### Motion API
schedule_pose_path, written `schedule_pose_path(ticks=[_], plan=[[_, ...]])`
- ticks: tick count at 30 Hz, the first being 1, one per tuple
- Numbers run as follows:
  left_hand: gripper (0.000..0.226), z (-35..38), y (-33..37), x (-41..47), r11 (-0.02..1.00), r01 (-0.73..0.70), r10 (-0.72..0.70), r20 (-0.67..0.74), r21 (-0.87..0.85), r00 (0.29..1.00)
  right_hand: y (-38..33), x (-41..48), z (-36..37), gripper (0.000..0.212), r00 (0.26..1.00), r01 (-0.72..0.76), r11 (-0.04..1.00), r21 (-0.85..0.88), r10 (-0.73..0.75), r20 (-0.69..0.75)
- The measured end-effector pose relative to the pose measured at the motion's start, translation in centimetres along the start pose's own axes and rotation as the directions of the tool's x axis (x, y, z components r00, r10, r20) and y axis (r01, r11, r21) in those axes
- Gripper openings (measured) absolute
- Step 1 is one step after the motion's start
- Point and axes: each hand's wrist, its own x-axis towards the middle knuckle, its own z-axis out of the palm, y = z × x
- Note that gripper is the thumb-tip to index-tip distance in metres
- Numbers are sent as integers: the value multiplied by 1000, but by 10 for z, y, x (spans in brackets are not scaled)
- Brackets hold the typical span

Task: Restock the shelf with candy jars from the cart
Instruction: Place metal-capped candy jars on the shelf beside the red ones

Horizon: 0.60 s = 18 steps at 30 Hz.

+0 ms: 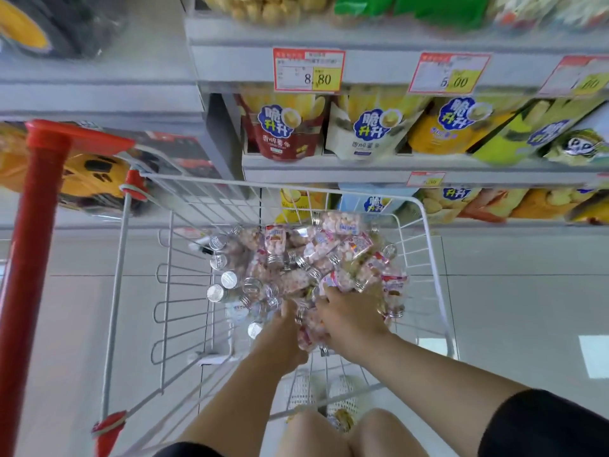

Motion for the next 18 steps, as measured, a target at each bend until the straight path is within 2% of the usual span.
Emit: schedule_pose_path(ticks=[3,5,7,11,15,18], plan=[[53,-18,7,-18,998,10,-10,-13,-66,1000,7,-16,-23,44,997,-82,963,257,79,23],[35,-37,16,-39,981,-9,-9,-89,-194,996,18,-36,-43,45,991,-127,895,427,135,10],[28,-62,32,-64,954,-59,13,-155,-293,988,30,-60,-70,46,982,-144,830,538,187,-25],[30,-127,75,-128,926,-205,110,-293,-317,950,48,-113,-141,49,947,-111,744,659,280,-157],[36,-188,129,-198,881,-378,237,-426,-284,873,58,-171,-220,42,854,-37,687,726,399,-334],[41,-225,172,-245,855,-502,380,-502,-131,777,66,-207,-272,41,763,31,681,732,457,-458]])
